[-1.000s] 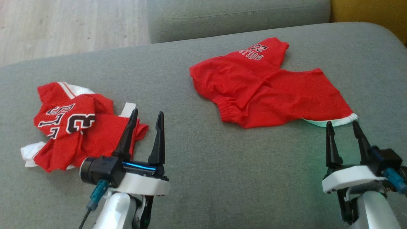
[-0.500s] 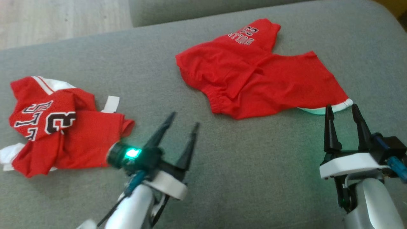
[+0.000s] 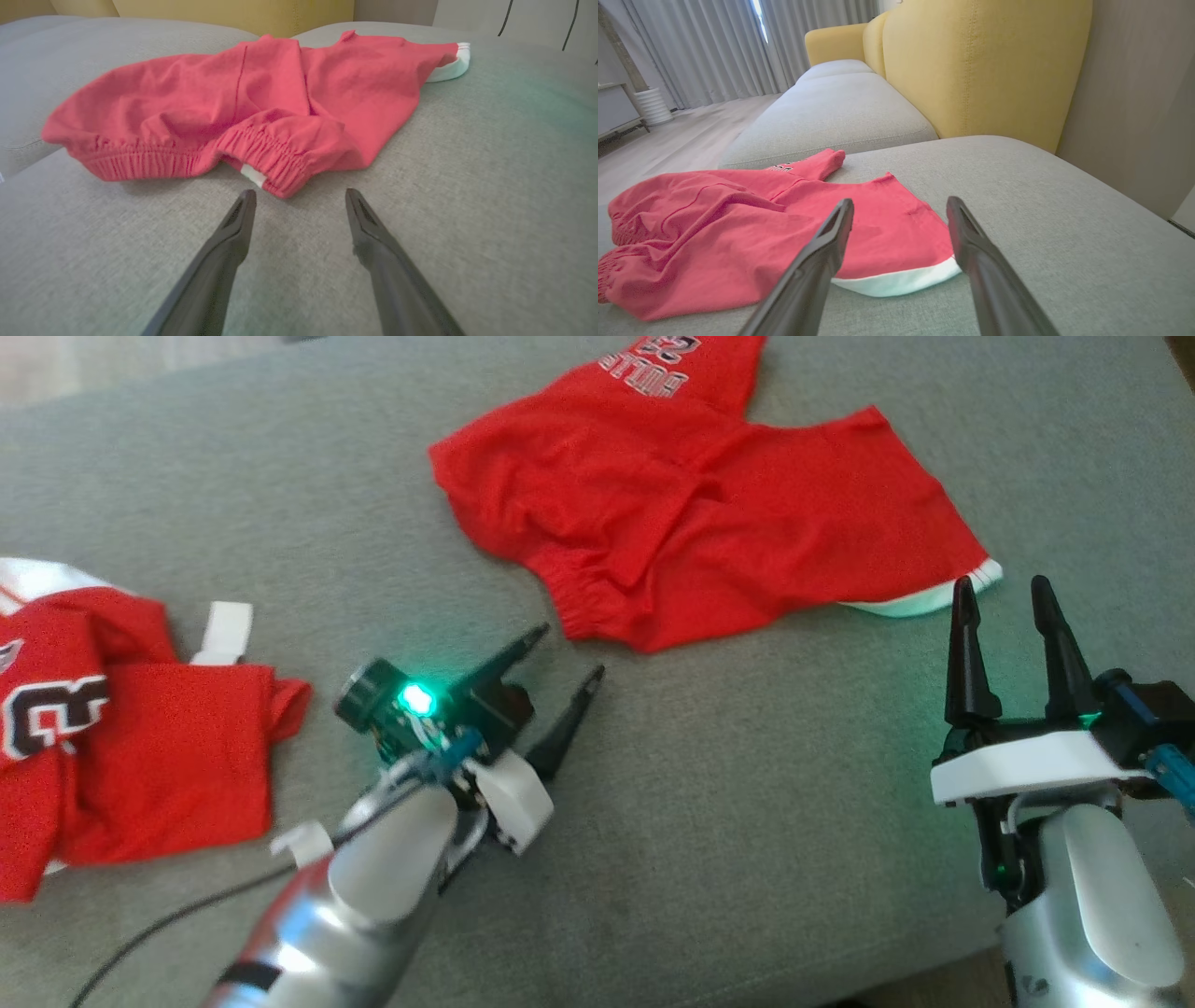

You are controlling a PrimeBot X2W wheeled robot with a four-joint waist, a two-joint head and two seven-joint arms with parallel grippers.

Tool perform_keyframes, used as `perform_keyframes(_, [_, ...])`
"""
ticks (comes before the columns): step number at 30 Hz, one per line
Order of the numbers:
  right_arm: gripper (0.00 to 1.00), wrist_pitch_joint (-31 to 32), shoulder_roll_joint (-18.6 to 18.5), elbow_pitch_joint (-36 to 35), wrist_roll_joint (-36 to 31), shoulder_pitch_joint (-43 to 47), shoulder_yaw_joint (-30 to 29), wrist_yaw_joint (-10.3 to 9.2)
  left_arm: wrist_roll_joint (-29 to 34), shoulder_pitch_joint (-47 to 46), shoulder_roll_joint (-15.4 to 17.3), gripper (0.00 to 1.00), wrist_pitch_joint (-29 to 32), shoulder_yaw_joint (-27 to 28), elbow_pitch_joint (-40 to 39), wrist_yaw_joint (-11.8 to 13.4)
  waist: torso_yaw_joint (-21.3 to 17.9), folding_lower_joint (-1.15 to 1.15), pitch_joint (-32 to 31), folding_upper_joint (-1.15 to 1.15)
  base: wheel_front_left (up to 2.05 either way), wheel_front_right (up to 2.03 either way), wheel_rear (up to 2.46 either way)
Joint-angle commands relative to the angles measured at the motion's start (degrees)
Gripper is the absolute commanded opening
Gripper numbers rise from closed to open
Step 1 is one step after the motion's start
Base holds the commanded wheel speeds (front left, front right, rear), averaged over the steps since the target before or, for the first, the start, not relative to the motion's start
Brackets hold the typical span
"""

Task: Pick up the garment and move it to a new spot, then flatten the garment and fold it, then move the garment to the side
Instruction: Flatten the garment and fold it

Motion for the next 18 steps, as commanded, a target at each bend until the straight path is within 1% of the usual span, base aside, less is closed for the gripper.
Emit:
perform_keyframes(1, [1.00,-0.6,-0.3,-1.9,0.5,-1.4,1.3,-0.04,-0.7,-2.5,1.0,1.00,-0.2,1.3,-0.6,0.1,-1.4,-0.01,1.4,0.00,0.00,0.00,0.00])
perform_keyframes(7, [1.00,-0.6,-0.3,-2.3,1.2,-2.0,1.2,-0.04,-2.2,-6.8,1.0,1.00,-1.4,0.0,4.7,0.1,-2.8,-0.01,2.6,0.00,0.00,0.00,0.00])
perform_keyframes(13, [1.00,-0.6,-0.3,-2.4,1.6,-2.0,1.0,-0.04,-4.2,-8.6,0.7,1.00,-2.4,-3.2,6.8,0.1,-3.1,-0.01,3.0,0.00,0.00,0.00,0.00])
perform_keyframes(14, [1.00,-0.6,-0.3,-2.4,1.6,-2.1,0.9,-0.04,-4.5,-8.9,0.7,0.92,-2.5,-3.6,7.1,0.1,-3.1,-0.01,3.0,0.00,0.00,0.00,0.00])
perform_keyframes(15, [1.00,-0.6,-0.3,-2.4,1.7,-2.1,0.9,-0.04,-4.8,-9.1,0.7,0.56,-2.5,-4.1,7.3,0.1,-3.0,-0.01,3.0,0.00,0.00,0.00,0.00])
perform_keyframes(16, [1.00,-0.6,-0.3,-2.3,1.7,-2.1,0.8,-0.04,-5.1,-9.3,0.7,0.30,-2.6,-4.6,7.3,0.1,-3.0,-0.01,3.0,0.00,0.00,0.00,0.00])
perform_keyframes(17, [1.00,-0.6,-0.3,-2.3,1.7,-2.1,0.8,-0.04,-5.3,-9.4,0.7,0.00,-2.7,-5.3,7.2,0.1,-2.9,-0.01,2.9,0.00,0.00,0.00,0.00])
perform_keyframes(18, [1.00,-0.6,-0.3,-2.2,1.8,-2.1,0.7,-0.04,-5.6,-9.6,0.8,0.00,-2.8,-5.9,7.0,0.1,-2.8,-0.01,2.8,0.00,0.00,0.00,0.00])
